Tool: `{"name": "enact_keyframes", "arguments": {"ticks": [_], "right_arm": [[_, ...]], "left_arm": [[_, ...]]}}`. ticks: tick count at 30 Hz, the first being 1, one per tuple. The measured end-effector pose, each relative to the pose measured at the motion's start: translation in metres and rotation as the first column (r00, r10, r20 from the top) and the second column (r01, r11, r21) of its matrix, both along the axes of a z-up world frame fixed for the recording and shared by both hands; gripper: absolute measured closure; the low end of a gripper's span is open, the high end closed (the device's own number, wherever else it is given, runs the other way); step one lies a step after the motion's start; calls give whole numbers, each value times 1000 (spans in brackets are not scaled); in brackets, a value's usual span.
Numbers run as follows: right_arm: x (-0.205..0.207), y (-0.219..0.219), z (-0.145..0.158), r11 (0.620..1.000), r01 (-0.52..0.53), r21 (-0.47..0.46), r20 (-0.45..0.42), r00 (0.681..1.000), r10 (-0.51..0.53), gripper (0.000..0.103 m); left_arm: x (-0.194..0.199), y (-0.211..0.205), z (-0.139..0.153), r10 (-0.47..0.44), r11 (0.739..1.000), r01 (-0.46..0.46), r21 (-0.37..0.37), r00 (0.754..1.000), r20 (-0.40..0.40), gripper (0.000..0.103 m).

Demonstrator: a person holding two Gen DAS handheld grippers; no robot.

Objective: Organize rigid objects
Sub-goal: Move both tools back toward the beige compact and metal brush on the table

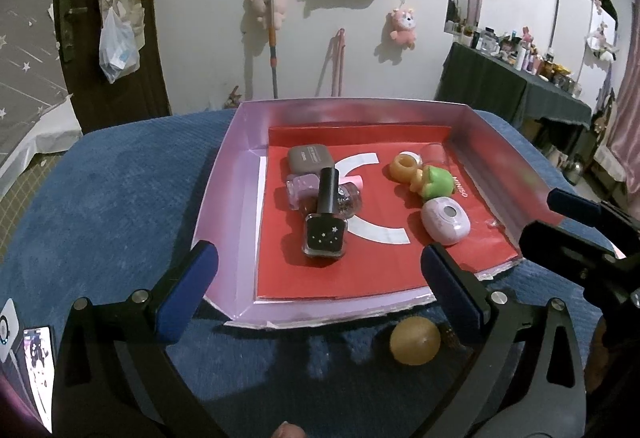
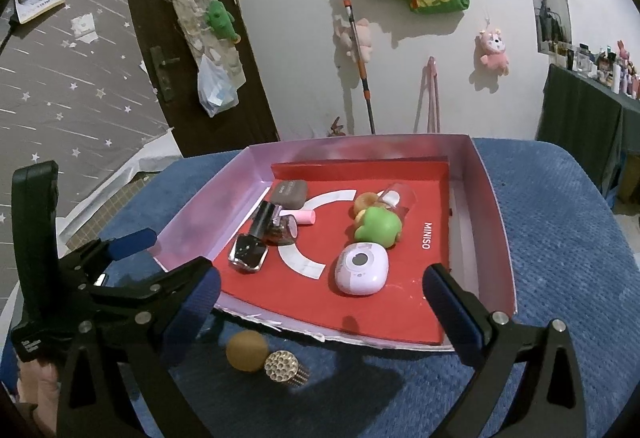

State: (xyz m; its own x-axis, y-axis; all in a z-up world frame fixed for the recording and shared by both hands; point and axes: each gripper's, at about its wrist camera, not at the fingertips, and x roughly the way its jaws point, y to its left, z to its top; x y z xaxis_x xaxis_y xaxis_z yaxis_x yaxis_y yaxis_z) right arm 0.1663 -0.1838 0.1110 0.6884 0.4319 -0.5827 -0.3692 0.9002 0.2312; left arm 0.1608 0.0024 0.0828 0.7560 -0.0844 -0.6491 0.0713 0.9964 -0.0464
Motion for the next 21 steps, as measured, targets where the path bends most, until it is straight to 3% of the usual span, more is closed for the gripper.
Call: {"name": "enact_keyframes", "arguments": {"ticks": [21], "right_arm": [[-28, 0, -9, 1000, -23, 0, -32, 999, 23, 0]], "left_arm": [[-30, -1, -16, -7, 1000, 7, -3, 998, -55, 0]]}}
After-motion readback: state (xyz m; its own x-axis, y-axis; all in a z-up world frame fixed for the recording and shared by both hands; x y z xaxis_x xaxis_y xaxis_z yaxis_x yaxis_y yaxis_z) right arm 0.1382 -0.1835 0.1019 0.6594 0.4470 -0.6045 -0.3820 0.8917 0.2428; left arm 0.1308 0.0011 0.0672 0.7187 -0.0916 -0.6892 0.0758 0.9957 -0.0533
